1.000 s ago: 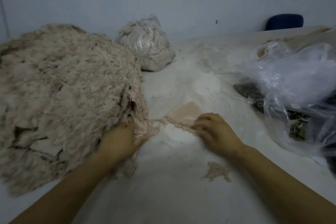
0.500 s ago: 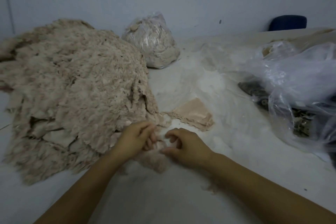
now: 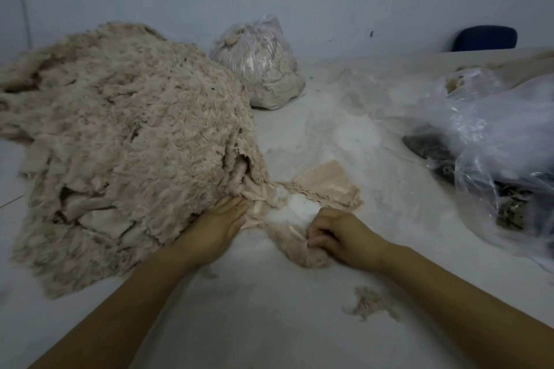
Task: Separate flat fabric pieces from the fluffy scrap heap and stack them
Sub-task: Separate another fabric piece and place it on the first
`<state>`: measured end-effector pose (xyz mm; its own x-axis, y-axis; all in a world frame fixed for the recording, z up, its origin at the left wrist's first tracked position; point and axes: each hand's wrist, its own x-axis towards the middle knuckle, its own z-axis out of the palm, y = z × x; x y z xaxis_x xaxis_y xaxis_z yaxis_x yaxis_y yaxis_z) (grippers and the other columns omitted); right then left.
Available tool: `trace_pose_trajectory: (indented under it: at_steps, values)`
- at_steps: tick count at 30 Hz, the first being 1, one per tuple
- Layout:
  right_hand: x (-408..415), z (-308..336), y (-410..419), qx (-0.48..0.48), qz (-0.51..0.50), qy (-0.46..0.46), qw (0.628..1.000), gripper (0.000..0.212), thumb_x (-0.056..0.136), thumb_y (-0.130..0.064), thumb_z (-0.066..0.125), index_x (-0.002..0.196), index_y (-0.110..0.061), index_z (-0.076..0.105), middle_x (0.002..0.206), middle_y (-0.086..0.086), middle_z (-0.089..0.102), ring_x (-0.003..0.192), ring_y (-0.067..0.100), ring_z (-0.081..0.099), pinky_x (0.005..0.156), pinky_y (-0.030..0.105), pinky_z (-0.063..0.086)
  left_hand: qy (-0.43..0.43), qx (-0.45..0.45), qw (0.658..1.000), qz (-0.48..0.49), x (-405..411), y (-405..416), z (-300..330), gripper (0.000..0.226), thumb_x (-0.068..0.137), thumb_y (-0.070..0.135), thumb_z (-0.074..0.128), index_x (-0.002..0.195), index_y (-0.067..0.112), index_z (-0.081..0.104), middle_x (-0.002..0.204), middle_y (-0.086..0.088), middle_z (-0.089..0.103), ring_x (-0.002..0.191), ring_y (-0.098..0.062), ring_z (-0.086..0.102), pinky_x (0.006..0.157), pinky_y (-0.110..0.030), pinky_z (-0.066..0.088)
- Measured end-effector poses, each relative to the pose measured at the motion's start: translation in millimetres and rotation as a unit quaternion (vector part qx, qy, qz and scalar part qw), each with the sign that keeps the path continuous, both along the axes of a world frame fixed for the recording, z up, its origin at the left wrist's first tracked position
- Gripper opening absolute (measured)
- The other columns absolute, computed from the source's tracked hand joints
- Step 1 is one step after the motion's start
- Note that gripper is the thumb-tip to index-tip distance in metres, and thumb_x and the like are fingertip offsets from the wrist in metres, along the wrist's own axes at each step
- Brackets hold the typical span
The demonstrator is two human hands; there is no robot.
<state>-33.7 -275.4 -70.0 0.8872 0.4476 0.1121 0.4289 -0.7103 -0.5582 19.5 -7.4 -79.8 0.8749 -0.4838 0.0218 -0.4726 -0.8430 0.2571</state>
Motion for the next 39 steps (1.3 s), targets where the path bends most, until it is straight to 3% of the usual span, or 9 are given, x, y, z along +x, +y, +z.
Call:
trace_pose_trajectory:
  at_steps: [9,13,15,17,20,26,29,34,39]
  values:
    - [29,5,-61,-0.027,-0.170,-0.029,0.985,0.007,0.088,-0.002,0.062,0.085,-0.001,0.068,0.085,0.006,0.056,0.086,0.029,0.058,0.069,0.017,0.032,0.031,0.031,0.996,0.074,-4,-11,11,0.056,0.098,0.046,0.038,0.146,0.017,0.034,0.158,-0.003,0.017,0.145,-0.016,0.013,0.113,-0.023,0.011]
    - [4,8,-38,0.092,-0.178,-0.069,0.977,0.014,0.079,-0.011,0.075,0.074,-0.020,0.066,0.081,-0.006,0.059,0.075,0.004,0.055,0.071,0.004,0.036,-0.040,-0.153,0.985,0.075,-28,-52,18,0.051,0.091,0.044,0.054,0.131,0.013,0.055,0.131,-0.001,0.054,0.121,-0.015,0.049,0.102,-0.021,0.034]
    - [-7,8,-20,0.151,-0.175,-0.077,0.970,0.024,0.075,-0.011,0.079,0.072,-0.029,0.062,0.079,-0.009,0.059,0.073,0.004,0.055,0.070,0.007,0.039,0.162,-0.365,0.908,0.128,-44,-83,27,0.073,0.078,0.053,0.065,0.137,0.015,0.046,0.112,0.009,0.058,0.096,0.003,0.057,0.081,-0.010,0.046]
    - [-15,6,-11,0.211,-0.174,-0.050,0.960,0.027,0.073,-0.011,0.080,0.070,-0.030,0.061,0.076,-0.009,0.060,0.072,0.004,0.055,0.067,0.012,0.042,0.353,-0.528,0.754,0.165,-49,-104,26,0.092,0.071,0.045,0.072,0.146,0.013,0.029,0.108,0.006,0.058,0.090,0.001,0.061,0.074,-0.015,0.052]
    - [-24,4,-9,0.264,-0.182,0.047,0.946,0.025,0.072,-0.017,0.082,0.079,-0.026,0.060,0.080,-0.007,0.059,0.064,0.003,0.051,0.062,0.018,0.043,0.374,-0.627,0.647,0.219,-45,-113,23,0.071,0.086,0.002,0.064,0.145,0.011,0.025,0.114,-0.014,0.061,0.088,-0.018,0.066,0.076,-0.030,0.055]
    - [-16,15,-13,0.460,-0.172,0.325,0.808,0.047,0.071,-0.046,0.076,0.099,-0.011,0.064,0.086,0.011,0.069,0.072,0.021,0.065,0.064,0.030,0.052,0.364,-0.523,0.759,0.137,-46,-111,26,0.043,0.086,-0.001,0.063,0.122,0.016,0.049,0.086,-0.006,0.066,0.063,-0.009,0.063,0.054,-0.018,0.047]
    - [-12,13,-3,0.469,-0.206,0.274,0.814,0.006,0.084,-0.013,0.070,0.085,-0.008,0.071,0.083,0.011,0.071,0.073,0.017,0.067,0.066,0.025,0.055,0.320,-0.488,0.794,0.170,-45,-118,27,0.023,0.090,0.003,0.053,0.106,0.019,0.056,0.093,-0.009,0.061,0.076,-0.015,0.058,0.062,-0.021,0.046]
    - [-13,10,5,0.505,-0.225,0.213,0.806,0.003,0.083,-0.005,0.070,0.082,-0.002,0.069,0.072,0.007,0.071,0.065,0.015,0.066,0.058,0.021,0.052,0.316,-0.523,0.772,0.175,-48,-124,22,0.029,0.094,0.033,0.055,0.099,0.005,0.060,0.096,-0.010,0.068,0.087,-0.019,0.065,0.074,-0.028,0.055]
    - [-10,10,-4,0.499,-0.332,0.121,0.791,0.007,0.084,-0.004,0.069,0.077,-0.005,0.069,0.060,0.002,0.065,0.058,0.014,0.058,0.060,0.024,0.053,0.260,-0.568,0.761,0.173,-47,-118,22,0.022,0.095,0.020,0.055,0.090,-0.001,0.059,0.078,-0.009,0.063,0.065,-0.013,0.060,0.058,-0.023,0.048]
